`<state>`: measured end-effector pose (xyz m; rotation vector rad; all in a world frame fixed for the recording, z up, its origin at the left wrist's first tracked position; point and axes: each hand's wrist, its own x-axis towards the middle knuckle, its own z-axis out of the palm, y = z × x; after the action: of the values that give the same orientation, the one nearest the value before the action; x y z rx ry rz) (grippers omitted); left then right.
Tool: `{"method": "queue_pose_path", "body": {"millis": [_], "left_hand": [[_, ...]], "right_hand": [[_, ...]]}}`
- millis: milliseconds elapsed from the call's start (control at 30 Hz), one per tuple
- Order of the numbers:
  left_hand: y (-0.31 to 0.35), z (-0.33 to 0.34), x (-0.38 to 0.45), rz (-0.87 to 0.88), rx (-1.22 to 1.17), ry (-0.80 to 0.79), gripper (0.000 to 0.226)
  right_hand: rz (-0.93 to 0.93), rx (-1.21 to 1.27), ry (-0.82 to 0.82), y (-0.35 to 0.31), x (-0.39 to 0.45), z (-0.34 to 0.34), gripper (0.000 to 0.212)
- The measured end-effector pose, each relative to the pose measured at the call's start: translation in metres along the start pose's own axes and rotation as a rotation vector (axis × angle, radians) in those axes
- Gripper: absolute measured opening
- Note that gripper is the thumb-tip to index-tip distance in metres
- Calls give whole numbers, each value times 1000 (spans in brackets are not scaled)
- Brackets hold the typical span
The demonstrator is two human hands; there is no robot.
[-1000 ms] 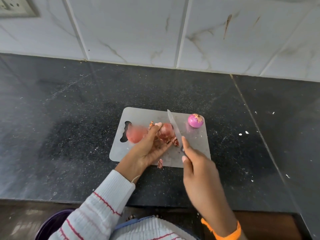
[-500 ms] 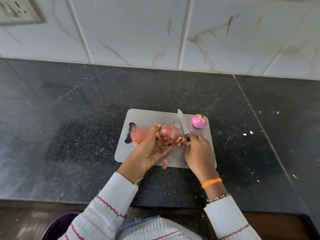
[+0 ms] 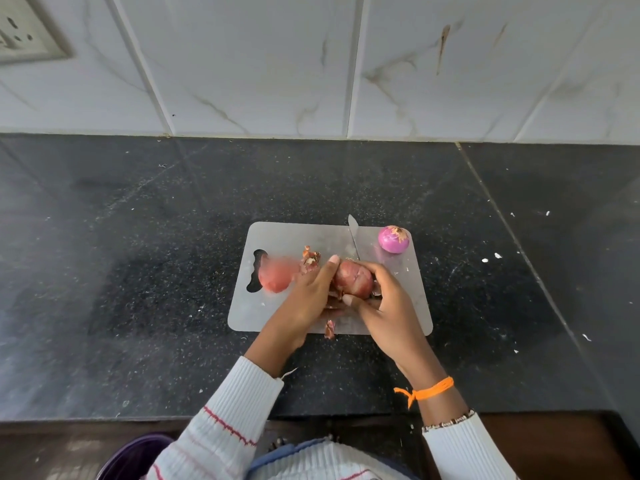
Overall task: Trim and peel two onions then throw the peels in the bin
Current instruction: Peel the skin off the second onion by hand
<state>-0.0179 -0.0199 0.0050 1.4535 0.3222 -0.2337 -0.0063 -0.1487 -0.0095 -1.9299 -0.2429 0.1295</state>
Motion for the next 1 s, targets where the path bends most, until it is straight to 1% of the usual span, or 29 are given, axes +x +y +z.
{"method": "queue_pose_path", "body": {"millis": [67, 133, 167, 200, 300, 367, 500, 567, 700, 867, 1000], "left_hand": [[-2, -4, 2, 174, 272, 23, 25], [-5, -7, 6, 343, 488, 22, 42], [-6, -8, 7, 390, 525, 20, 48], [-4, -8, 7, 405, 525, 28, 48], [-4, -12, 9, 425, 440, 103, 35], [-6, -15, 10, 457, 429, 151, 29], [-6, -12, 8, 553, 431, 228, 18], [-7, -11, 8, 573, 436, 270, 13], [-8, -8, 10, 599, 507, 352, 11], [-11, -5, 10, 673, 639, 427, 11], [-12, -10, 13, 624, 607, 479, 12]], "right_hand": [[34, 0, 0, 0, -2, -1, 39], [57, -1, -3, 1, -3, -1, 34], [61, -11, -4, 1, -3, -2, 32], [64, -20, -8, 2, -4, -2, 31], [74, -1, -27, 4, -4, -2, 35], [79, 17, -40, 6, -4, -1, 37], [68, 83, -28, 6, -4, 4, 33], [62, 88, -20, 7, -4, 8, 30], [61, 66, -31, 10, -4, 11, 28], [82, 75, -66, 13, -2, 11, 33], [136, 151, -106, 14, -3, 9, 37]]}}
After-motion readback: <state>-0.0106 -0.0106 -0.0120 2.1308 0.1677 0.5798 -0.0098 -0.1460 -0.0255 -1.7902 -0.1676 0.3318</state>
